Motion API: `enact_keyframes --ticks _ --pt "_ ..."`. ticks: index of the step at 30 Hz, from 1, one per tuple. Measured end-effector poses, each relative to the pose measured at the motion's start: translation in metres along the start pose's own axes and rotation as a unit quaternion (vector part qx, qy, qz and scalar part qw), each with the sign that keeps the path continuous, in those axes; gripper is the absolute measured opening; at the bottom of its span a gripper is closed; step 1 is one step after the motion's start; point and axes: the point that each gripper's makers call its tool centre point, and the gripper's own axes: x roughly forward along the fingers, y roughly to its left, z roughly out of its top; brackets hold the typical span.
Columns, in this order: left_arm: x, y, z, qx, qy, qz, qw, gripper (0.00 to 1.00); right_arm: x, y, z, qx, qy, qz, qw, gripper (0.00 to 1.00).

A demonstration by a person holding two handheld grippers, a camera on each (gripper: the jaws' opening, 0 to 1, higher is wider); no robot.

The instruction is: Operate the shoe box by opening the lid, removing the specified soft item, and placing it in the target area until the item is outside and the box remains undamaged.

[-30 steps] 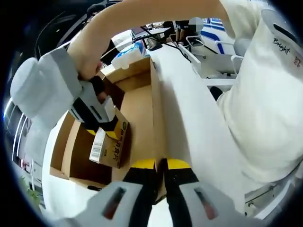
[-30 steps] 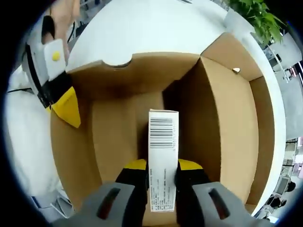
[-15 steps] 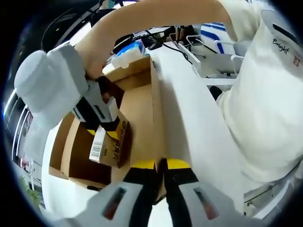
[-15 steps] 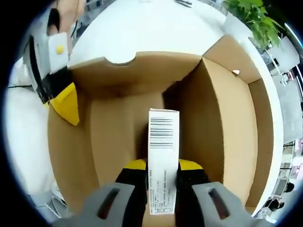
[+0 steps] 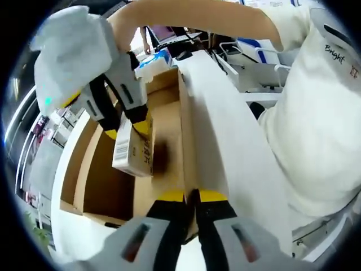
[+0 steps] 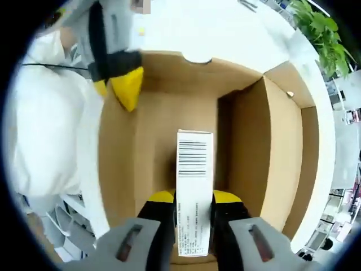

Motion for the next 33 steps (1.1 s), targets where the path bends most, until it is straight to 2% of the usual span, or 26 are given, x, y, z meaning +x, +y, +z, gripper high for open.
enact_keyframes --ticks 3,6,9,16,19,22,28,31,33 --pt "0.0 0.001 0.0 -0.003 0.001 0.001 1.0 0.05 -0.011 0.007 0.005 0.002 -0.021 0.002 0.9998 0.2" --pt "0.001 0.001 0.0 -0.003 0.003 0.001 1.0 0.05 -0.015 0.01 -0.001 0.003 -0.016 0.013 0.9998 0.2" --pt "0.001 0.002 0.0 -0.004 0.005 -0.002 1.0 0.05 -0.015 0.006 -0.009 0.008 -0.008 0.011 0.9999 0.2" --pt "0.001 0.004 -0.001 -0.006 0.002 -0.005 1.0 0.05 -0.019 0.002 -0.015 0.016 -0.029 0.013 0.9994 0.2" --pt "0.001 0.003 -0.001 -0.009 0.005 -0.008 0.9999 0.04 -0.025 -0.014 -0.022 0.02 -0.033 0.01 0.9992 0.2" --pt "0.002 0.001 0.0 -0.007 0.004 -0.007 0.9999 0.04 -0.03 -0.011 -0.025 0.022 -0.034 -0.002 0.9992 0.2" --pt "0.003 0.001 0.0 -0.011 0.004 -0.012 0.9999 0.03 -0.039 -0.003 -0.025 0.026 -0.047 -0.001 0.9986 0.2" --pt "0.003 0.001 0.0 -0.01 0.004 -0.013 0.9999 0.03 -0.044 0.007 -0.027 0.02 -0.035 -0.014 0.9991 0.2" --pt "0.003 0.001 -0.001 -0.011 0.003 -0.013 0.9998 0.03 -0.049 0.011 -0.027 0.022 -0.04 -0.013 0.9989 0.2"
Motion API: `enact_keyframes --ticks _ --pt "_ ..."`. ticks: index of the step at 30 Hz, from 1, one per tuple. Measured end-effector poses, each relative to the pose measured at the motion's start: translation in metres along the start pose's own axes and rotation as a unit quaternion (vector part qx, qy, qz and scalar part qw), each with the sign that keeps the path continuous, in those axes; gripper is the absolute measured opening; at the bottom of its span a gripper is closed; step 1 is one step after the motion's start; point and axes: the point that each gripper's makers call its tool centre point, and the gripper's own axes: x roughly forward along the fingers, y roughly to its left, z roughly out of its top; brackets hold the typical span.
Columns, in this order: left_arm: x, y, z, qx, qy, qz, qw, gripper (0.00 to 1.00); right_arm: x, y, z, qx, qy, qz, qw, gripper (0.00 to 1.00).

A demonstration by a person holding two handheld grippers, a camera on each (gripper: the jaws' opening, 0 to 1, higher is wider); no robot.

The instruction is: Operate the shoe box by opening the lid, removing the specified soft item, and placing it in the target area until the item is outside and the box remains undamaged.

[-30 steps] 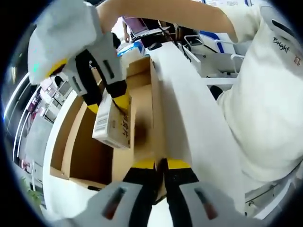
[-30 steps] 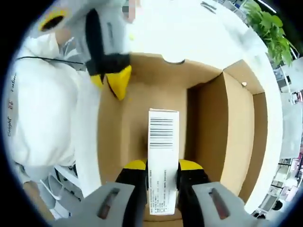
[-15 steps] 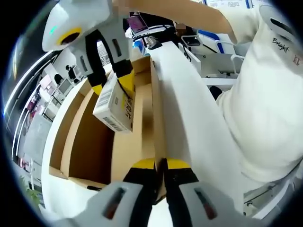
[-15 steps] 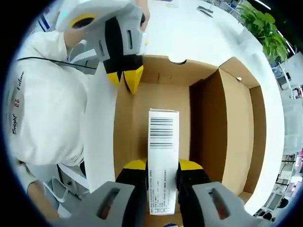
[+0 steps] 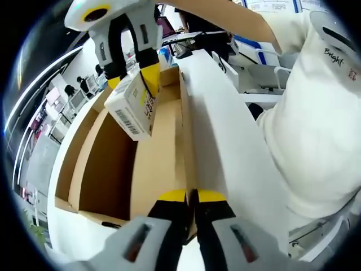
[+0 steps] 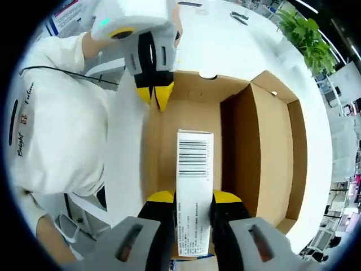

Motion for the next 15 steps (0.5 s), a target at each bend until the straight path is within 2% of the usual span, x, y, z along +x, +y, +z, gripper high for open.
enact_keyframes --ticks 4,10,15 --pt "0.0 0.0 0.0 0.002 0.0 0.002 1.0 0.03 -0.006 0.009 -0.001 0.001 -0.009 0.007 0.9999 0.2" --pt "-0.001 0.0 0.0 0.0 0.0 0.005 1.0 0.03 -0.008 0.012 -0.013 0.001 0.004 -0.001 1.0 0.2" --pt "0.0 0.0 0.0 -0.001 0.0 0.004 1.0 0.03 -0.016 0.015 -0.012 -0.001 -0.002 -0.008 1.0 0.2"
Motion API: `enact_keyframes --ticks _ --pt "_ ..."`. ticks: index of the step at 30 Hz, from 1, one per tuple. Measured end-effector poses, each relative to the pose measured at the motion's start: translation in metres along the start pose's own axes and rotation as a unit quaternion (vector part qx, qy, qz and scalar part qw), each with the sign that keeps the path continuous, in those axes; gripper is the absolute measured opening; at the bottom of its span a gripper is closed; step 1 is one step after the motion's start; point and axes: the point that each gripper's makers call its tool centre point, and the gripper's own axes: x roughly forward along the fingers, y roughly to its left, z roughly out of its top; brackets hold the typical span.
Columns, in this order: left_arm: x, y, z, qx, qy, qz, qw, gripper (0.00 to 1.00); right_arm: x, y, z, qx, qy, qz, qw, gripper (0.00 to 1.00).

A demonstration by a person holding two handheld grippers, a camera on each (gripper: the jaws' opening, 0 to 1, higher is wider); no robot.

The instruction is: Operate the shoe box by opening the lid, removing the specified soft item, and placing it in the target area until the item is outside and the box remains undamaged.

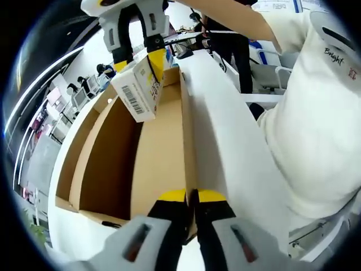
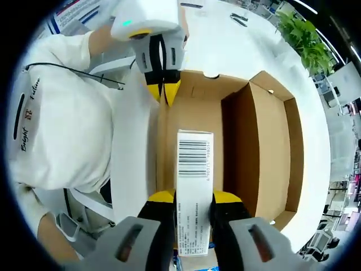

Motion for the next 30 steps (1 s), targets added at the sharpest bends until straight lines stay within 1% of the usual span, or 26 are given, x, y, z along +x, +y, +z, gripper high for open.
enact_keyframes --ticks 2,7,11,13,17,20,24,27,30 --pt "0.0 0.0 0.0 0.001 0.0 0.0 1.0 0.03 -0.005 0.001 -0.001 -0.008 0.005 -0.01 0.9999 0.2" --pt "0.0 0.0 0.0 0.001 -0.001 0.001 1.0 0.03 -0.012 0.006 -0.005 -0.013 0.011 -0.014 0.9998 0.2" --pt "0.001 -0.001 0.0 0.002 -0.001 0.002 1.0 0.03 -0.013 0.006 -0.008 -0.012 0.012 -0.014 0.9997 0.2" --pt "0.001 -0.001 0.0 0.003 -0.002 0.003 1.0 0.04 -0.013 0.008 -0.01 -0.015 0.019 -0.013 0.9996 0.2" --pt "0.001 -0.001 0.001 0.003 -0.002 0.003 1.0 0.04 -0.017 0.013 -0.007 -0.019 0.019 -0.014 0.9995 0.2" --pt "0.001 -0.001 0.001 0.004 -0.003 0.003 1.0 0.04 -0.021 0.017 -0.003 -0.029 0.016 -0.021 0.9992 0.2" --pt "0.001 -0.002 0.002 0.001 -0.002 0.001 1.0 0.04 -0.023 0.019 0.0 -0.034 0.016 -0.024 0.999 0.2" --pt "0.001 -0.003 0.002 0.002 -0.003 0.003 1.0 0.04 -0.024 0.023 -0.004 -0.037 0.03 -0.024 0.9986 0.2" --pt "0.001 -0.003 0.003 0.001 -0.004 0.003 1.0 0.04 -0.025 0.027 -0.009 -0.037 0.036 -0.022 0.9984 0.2"
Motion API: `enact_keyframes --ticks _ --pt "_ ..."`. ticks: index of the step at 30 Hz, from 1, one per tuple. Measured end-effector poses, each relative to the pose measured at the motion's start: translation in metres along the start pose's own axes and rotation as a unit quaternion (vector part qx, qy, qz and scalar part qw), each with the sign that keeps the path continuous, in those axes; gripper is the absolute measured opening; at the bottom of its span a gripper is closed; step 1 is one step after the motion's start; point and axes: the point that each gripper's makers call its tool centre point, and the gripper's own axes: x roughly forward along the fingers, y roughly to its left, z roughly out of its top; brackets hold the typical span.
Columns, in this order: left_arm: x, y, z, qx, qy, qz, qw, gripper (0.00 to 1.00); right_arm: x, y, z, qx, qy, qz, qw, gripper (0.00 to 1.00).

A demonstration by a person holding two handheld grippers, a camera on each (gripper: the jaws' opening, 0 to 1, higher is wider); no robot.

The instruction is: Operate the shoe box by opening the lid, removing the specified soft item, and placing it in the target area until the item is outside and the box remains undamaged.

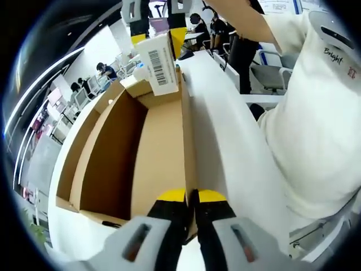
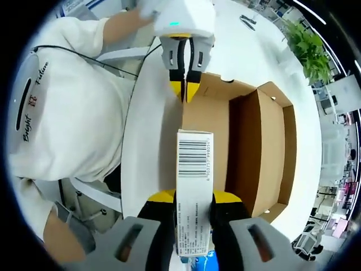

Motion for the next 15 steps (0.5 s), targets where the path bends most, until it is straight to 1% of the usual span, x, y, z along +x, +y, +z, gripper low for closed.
enact_keyframes --ticks 2,6,15 --pt "0.0 0.0 0.0 0.0 0.001 -0.001 1.0 0.04 -0.001 0.001 -0.001 -0.002 -0.001 0.001 1.0 0.2" --pt "0.0 -0.001 0.001 -0.001 -0.001 -0.001 1.0 0.04 -0.003 0.0 0.002 -0.003 -0.005 0.0 1.0 0.2" --pt "0.0 -0.003 0.002 -0.002 -0.001 -0.003 1.0 0.04 0.0 0.018 -0.004 -0.008 0.007 0.019 0.9998 0.2"
